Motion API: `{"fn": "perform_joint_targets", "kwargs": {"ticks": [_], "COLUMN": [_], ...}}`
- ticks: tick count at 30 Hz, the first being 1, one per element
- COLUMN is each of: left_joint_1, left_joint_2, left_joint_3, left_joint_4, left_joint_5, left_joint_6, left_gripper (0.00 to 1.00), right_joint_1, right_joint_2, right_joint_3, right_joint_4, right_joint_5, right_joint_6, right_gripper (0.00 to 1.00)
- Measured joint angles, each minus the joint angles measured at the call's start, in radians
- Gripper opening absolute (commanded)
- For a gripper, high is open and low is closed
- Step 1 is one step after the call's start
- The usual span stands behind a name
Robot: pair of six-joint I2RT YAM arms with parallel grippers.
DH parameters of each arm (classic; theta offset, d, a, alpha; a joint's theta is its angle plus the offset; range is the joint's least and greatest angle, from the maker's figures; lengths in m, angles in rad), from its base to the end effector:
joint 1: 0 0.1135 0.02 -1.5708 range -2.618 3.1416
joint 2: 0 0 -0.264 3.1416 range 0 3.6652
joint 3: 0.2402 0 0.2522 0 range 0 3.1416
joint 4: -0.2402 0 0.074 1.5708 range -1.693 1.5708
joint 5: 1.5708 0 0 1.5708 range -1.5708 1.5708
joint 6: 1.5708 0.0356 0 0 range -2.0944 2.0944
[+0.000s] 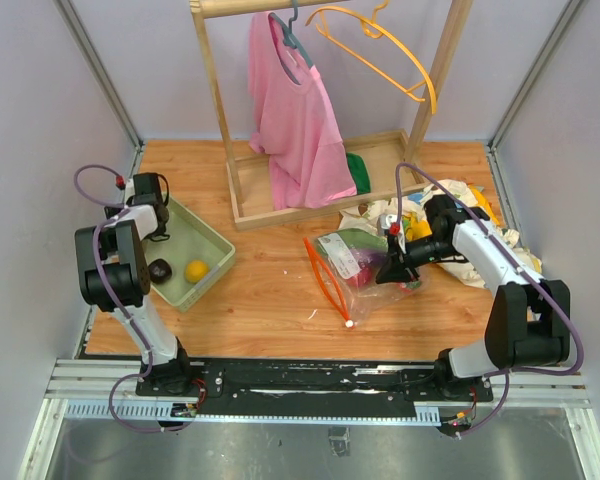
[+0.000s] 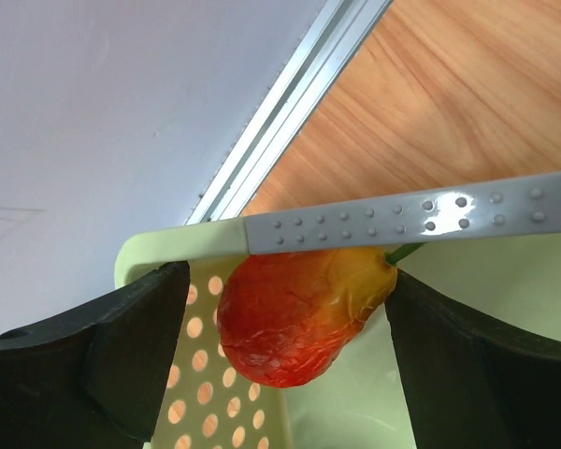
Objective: Open the zip-top bag and remove the fake food
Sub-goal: Place the fake fruit in the bin, then pick up the fake fruit from the zipper food storage bag.
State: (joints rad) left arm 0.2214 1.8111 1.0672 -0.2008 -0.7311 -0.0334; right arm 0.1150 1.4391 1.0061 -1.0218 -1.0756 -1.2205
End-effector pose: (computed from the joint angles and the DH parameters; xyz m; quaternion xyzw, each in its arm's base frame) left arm 0.3485 0.1028 0.1667 -0.2221 0.8674 0.3656 0.2544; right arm 0.2382 0.0590 0.2366 -0.5542 0.6549 0.4091 0.3109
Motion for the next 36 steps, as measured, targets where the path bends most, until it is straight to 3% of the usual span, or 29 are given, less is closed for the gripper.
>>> {"fn": "perform_joint_targets", "kwargs": {"ticks": [23,36], "left_joint_1": [0.000,0.000], "left_joint_2": [-0.138,-0.186], "left_joint_3": [0.017,0.000], "left_joint_4": [-0.036,-0.037], "left_joint_5": [0.005,0.027], "left_joint_6": [-0.039,-0.040], "left_gripper": [0.95,0.89], "right_joint_1": [-0.005,-0.005], "right_joint_2": [-0.014,-0.019], "right_joint_3": [0.000,0.000], "right_joint_4": [-0.011,-0.024], "right_joint_5": [-0.018,-0.025], "right_joint_6": [-0.019,-0.033], "right_gripper": [0.10,0.11]}}
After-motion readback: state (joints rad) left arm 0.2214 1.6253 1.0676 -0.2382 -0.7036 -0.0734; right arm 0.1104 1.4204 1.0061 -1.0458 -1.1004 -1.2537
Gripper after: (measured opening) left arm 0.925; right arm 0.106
